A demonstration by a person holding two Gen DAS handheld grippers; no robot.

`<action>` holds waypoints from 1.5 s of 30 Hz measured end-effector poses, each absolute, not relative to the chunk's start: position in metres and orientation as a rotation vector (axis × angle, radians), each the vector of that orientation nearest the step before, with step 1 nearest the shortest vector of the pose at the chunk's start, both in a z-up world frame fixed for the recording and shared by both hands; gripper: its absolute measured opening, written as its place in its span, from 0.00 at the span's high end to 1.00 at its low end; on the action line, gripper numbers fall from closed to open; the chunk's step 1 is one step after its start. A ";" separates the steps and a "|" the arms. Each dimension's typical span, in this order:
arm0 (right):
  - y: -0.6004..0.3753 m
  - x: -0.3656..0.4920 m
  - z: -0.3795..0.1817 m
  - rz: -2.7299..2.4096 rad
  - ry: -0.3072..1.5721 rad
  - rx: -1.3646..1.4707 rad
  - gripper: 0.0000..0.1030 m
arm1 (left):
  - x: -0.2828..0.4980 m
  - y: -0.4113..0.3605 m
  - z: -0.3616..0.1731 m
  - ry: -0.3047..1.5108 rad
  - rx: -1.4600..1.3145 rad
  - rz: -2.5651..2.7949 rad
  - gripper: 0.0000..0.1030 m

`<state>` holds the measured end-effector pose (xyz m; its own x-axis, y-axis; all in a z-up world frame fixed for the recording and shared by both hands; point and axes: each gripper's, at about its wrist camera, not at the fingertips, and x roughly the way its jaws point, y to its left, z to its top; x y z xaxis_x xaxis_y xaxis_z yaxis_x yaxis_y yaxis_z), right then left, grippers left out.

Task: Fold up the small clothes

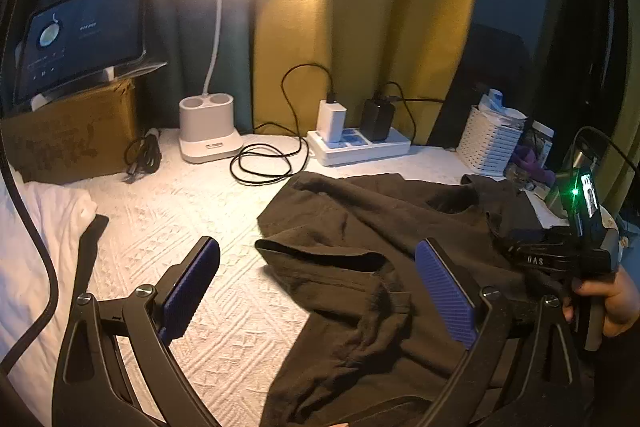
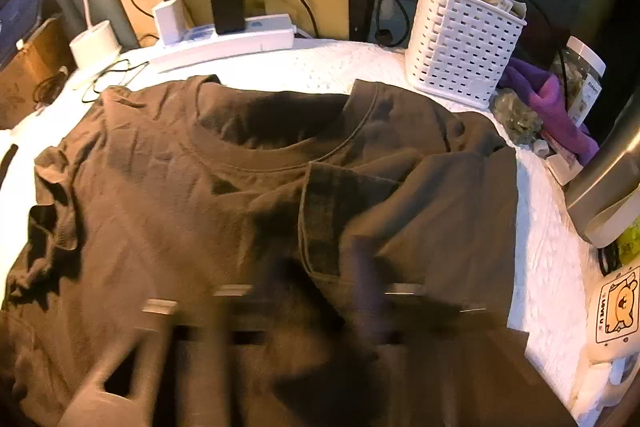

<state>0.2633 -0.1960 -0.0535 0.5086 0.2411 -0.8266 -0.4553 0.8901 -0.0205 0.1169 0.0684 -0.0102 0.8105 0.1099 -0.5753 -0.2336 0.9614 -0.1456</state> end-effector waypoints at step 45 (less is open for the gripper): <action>-0.250 0.177 -0.065 0.498 0.930 -0.286 0.89 | 0.120 0.040 -0.038 0.767 -0.116 0.152 0.05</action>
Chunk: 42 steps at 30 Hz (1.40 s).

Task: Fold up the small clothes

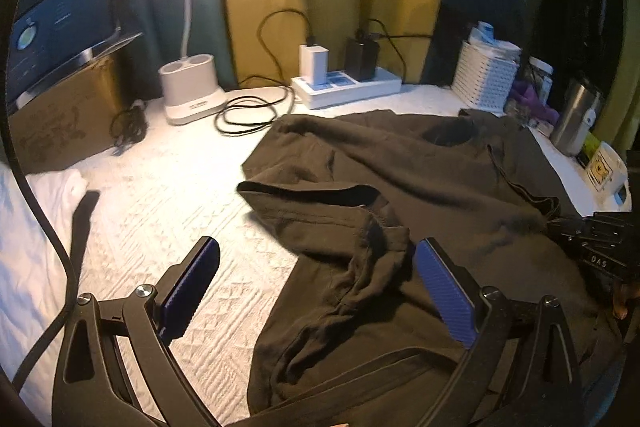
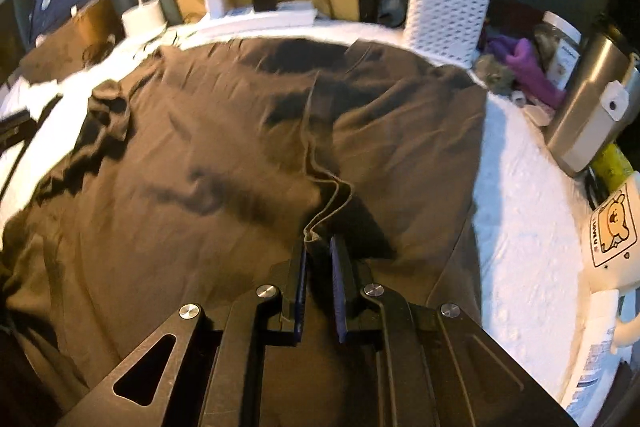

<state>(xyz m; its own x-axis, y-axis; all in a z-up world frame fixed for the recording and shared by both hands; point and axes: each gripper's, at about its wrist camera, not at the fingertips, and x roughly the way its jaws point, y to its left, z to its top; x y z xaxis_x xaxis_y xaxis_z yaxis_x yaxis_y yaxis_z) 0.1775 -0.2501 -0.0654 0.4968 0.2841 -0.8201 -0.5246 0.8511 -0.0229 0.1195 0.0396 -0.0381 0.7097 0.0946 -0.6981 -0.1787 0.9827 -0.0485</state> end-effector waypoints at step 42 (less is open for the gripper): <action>-0.243 0.182 -0.043 0.470 0.869 -0.219 0.08 | 0.104 0.145 -0.031 0.772 -0.265 0.347 0.43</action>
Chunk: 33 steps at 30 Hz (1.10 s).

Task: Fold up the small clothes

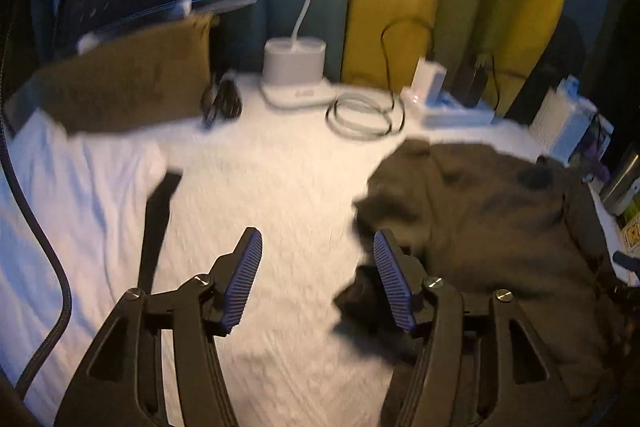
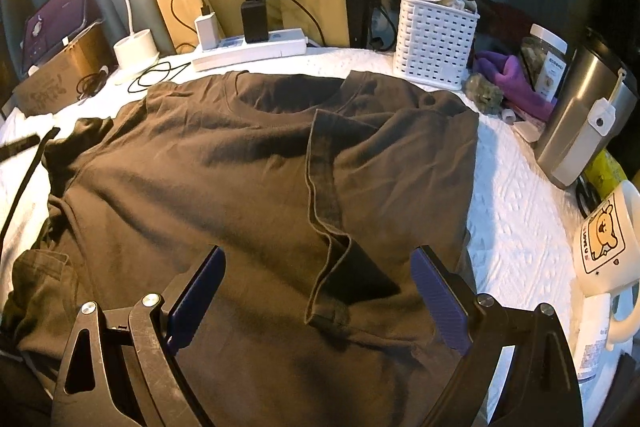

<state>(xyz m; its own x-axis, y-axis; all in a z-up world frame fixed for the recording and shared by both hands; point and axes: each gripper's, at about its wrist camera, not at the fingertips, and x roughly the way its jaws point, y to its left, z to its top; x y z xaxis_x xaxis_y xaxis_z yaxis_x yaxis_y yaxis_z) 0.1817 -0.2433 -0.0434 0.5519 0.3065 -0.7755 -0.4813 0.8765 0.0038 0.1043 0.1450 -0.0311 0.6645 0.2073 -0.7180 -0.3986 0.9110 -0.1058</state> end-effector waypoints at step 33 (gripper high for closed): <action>-0.241 0.185 -0.036 0.445 0.864 -0.180 0.08 | 0.161 0.165 -0.061 0.773 -0.290 0.275 0.95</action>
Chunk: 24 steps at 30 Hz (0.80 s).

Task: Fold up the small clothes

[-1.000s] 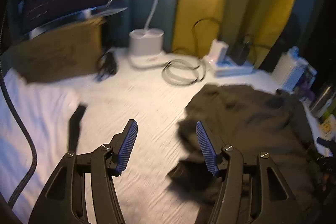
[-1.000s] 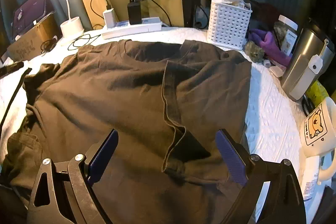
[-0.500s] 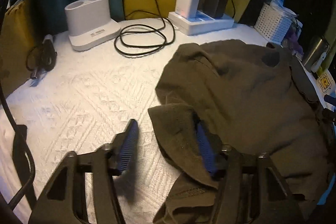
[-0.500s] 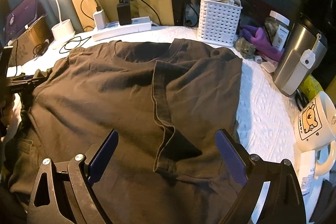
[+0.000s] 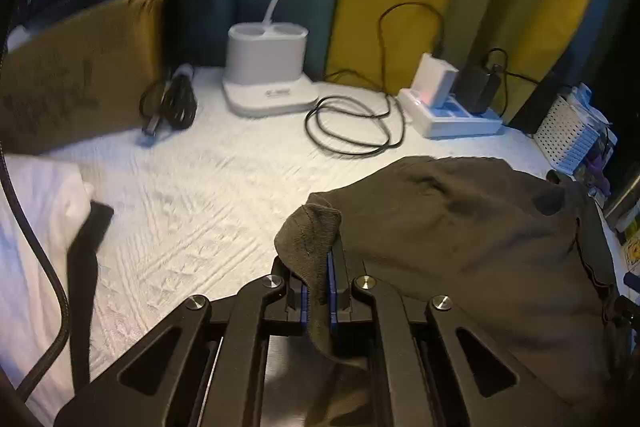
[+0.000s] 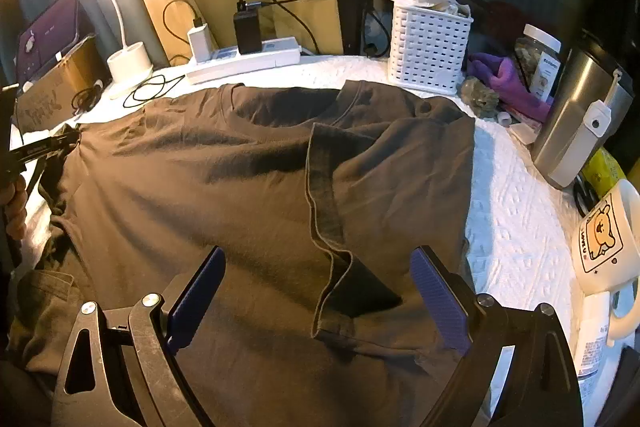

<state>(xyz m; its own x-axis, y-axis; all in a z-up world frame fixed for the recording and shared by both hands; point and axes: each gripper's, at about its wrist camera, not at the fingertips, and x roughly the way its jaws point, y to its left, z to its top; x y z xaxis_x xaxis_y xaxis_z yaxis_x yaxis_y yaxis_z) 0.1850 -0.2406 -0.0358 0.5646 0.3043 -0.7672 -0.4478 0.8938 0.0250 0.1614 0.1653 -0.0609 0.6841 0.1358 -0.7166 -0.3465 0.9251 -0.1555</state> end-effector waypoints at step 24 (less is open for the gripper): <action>-0.308 0.173 -0.033 0.435 0.805 -0.039 0.08 | 0.209 0.010 -0.040 0.837 -0.043 0.066 0.95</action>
<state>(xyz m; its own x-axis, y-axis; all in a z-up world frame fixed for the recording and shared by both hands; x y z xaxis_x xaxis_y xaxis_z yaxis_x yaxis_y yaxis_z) 0.1728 -0.3076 -0.0335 0.6099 0.3624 -0.7047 -0.3918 0.9109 0.1293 0.2094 0.0101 -0.0405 0.6680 0.0419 -0.7429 -0.0758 0.9971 -0.0119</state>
